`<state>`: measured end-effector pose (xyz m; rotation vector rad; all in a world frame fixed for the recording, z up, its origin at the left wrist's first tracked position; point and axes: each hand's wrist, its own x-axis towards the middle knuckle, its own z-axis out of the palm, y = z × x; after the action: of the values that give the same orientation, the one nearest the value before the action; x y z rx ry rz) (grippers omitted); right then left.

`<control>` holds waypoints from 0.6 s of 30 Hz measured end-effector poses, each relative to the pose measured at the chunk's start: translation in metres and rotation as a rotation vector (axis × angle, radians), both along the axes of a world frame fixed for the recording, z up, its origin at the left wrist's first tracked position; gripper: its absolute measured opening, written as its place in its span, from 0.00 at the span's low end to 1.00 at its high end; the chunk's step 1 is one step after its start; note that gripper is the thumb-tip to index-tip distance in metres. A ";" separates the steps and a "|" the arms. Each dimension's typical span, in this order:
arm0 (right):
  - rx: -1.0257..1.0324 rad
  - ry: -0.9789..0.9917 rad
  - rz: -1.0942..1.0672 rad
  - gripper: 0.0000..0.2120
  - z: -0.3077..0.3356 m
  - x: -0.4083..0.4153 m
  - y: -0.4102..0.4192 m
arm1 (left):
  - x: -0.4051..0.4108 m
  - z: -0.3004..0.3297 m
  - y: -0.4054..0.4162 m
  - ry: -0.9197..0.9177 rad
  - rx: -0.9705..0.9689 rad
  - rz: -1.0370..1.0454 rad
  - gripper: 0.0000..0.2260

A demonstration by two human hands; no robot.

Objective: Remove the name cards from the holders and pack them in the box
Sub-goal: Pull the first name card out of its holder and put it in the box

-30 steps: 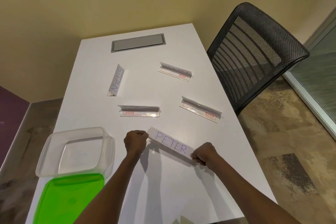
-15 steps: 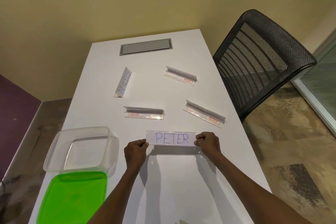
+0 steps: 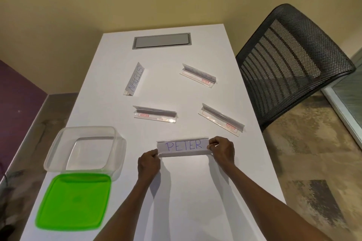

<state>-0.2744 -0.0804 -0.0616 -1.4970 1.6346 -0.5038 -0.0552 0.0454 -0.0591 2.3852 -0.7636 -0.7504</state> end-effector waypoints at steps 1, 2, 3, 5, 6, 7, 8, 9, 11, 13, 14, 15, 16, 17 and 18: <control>-0.001 0.005 0.003 0.05 -0.003 0.001 0.000 | 0.000 -0.002 0.000 0.003 0.011 -0.003 0.15; -0.001 0.010 0.006 0.05 -0.005 0.001 -0.001 | 0.001 -0.004 0.000 0.005 0.017 -0.010 0.15; 0.000 0.016 0.009 0.05 -0.008 0.002 -0.001 | 0.002 -0.005 0.001 0.002 0.019 -0.016 0.15; 0.013 0.033 0.012 0.06 -0.013 0.002 -0.002 | 0.004 -0.008 0.000 -0.006 0.021 -0.019 0.15; 0.022 0.042 0.014 0.06 -0.015 0.002 -0.003 | 0.004 -0.009 0.000 -0.004 0.027 -0.016 0.15; 0.028 0.048 0.018 0.06 -0.017 0.002 -0.003 | 0.005 -0.010 0.000 -0.001 0.034 -0.015 0.14; 0.032 0.051 0.023 0.06 -0.019 0.002 -0.003 | 0.005 -0.011 -0.001 0.001 0.039 -0.014 0.14; 0.036 0.050 0.026 0.05 -0.021 0.002 -0.004 | 0.005 -0.011 -0.002 0.001 0.045 -0.016 0.13; 0.046 0.043 0.025 0.05 -0.024 0.001 -0.005 | 0.005 -0.011 -0.002 -0.002 0.060 -0.028 0.11; 0.058 0.034 0.020 0.05 -0.026 0.000 -0.005 | 0.005 -0.011 -0.002 0.002 0.084 -0.052 0.09; 0.064 0.031 0.019 0.05 -0.028 0.000 -0.005 | 0.005 -0.011 -0.002 -0.005 0.093 -0.073 0.10; 0.069 0.030 0.020 0.05 -0.029 0.000 -0.005 | 0.005 -0.010 -0.002 -0.020 0.101 -0.090 0.11; 0.075 0.029 0.021 0.05 -0.030 0.000 -0.006 | 0.006 -0.011 -0.003 -0.040 0.103 -0.102 0.10; 0.082 0.027 0.021 0.05 -0.031 0.001 -0.006 | 0.007 -0.011 -0.003 -0.067 0.102 -0.114 0.10; 0.088 0.026 0.023 0.05 -0.031 0.001 -0.007 | 0.007 -0.012 -0.002 -0.103 0.103 -0.131 0.10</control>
<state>-0.2731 -0.0871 -0.0926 -1.4608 1.6365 -0.3962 -0.0478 0.0430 -0.0708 2.5009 -0.9532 -0.7395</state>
